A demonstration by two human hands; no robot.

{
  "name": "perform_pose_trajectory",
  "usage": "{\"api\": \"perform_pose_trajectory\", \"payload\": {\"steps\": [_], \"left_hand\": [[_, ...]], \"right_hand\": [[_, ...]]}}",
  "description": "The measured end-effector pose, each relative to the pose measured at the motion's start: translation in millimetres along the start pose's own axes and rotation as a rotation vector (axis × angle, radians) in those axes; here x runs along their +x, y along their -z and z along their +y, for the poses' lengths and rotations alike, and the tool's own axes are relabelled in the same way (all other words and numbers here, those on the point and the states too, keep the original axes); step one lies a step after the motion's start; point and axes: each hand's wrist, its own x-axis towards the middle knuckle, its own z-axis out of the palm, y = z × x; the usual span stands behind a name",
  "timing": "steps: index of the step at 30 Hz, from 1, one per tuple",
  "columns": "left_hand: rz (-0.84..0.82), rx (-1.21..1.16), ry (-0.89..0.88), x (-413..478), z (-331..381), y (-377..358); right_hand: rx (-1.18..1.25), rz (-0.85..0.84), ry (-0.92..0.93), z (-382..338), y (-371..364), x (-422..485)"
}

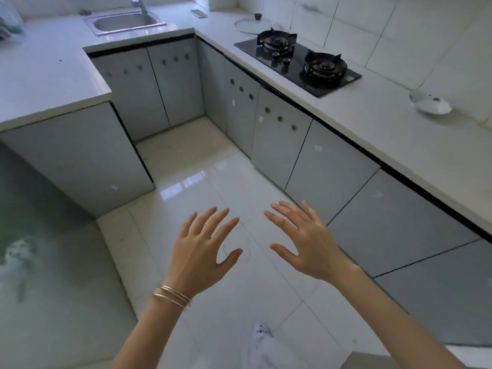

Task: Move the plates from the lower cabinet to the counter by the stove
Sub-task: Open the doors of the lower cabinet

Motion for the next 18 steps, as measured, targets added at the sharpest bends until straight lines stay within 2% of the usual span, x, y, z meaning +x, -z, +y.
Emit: {"api": "perform_pose_trajectory", "payload": {"steps": [9, 18], "left_hand": [[0.025, 0.034, 0.16, 65, -15, -20], [0.059, 0.054, 0.177, 151, -99, -36]], "right_hand": [[0.058, -0.032, 0.169, 64, -6, 86], [0.047, -0.067, 0.248, 108, -39, 216]]}}
